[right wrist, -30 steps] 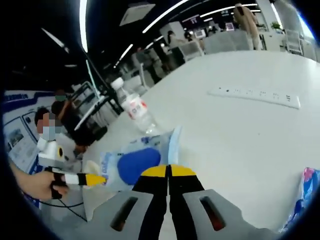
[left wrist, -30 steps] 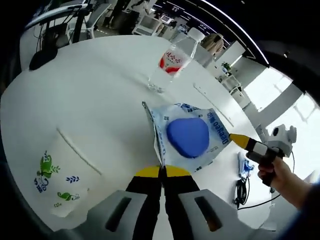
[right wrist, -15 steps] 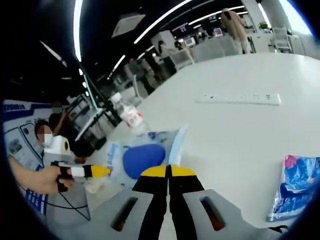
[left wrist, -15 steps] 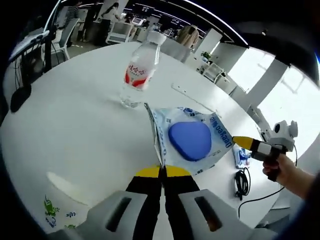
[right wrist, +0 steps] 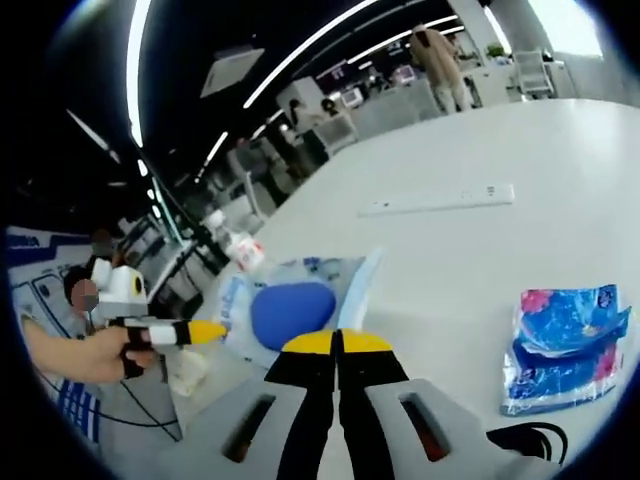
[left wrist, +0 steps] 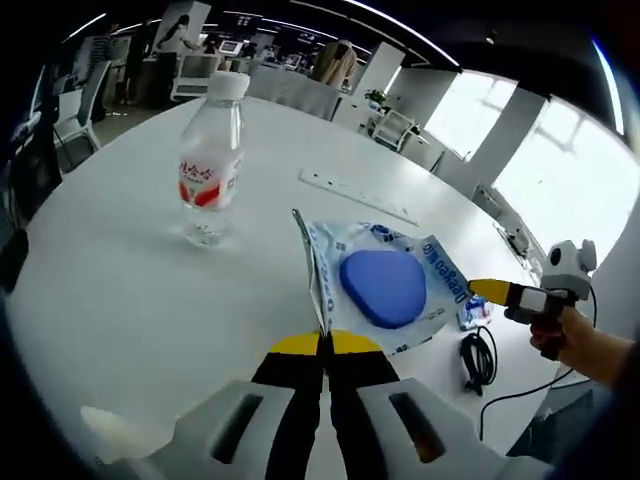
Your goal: Arrange the tabletop items into an orderly group along one side of the table until the central work area is clear of visible clutter.
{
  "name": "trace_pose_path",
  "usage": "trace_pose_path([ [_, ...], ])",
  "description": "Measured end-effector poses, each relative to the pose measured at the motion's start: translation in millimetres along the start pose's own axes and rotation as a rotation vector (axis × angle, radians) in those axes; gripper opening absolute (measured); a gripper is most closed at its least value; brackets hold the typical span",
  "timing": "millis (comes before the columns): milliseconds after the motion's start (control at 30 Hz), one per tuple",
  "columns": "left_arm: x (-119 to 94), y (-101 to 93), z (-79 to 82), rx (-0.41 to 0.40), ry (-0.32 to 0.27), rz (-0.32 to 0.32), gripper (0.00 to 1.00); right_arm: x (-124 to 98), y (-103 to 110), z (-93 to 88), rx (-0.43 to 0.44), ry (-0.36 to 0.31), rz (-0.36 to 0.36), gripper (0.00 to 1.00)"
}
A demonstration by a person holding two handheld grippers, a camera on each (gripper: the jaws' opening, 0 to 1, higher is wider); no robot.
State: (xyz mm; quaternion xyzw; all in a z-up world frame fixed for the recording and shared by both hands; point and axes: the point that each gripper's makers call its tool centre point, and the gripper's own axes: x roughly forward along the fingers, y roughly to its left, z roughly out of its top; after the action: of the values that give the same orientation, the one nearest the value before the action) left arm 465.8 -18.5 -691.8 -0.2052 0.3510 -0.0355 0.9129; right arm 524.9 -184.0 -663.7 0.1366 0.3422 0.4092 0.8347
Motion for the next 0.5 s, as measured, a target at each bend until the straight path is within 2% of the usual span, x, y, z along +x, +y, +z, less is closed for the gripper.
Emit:
trace_pose_path([
  [133,9.3,-9.6,5.4,0.061,0.017,-0.023,0.0,-7.1,-8.7,-0.6,0.003,-0.002,-0.021,0.0],
  [500,27.9,-28.5,9.0,0.108,0.059,-0.066,0.0,-21.6,-30.2,-4.2,0.054,-0.015,-0.075,0.0],
])
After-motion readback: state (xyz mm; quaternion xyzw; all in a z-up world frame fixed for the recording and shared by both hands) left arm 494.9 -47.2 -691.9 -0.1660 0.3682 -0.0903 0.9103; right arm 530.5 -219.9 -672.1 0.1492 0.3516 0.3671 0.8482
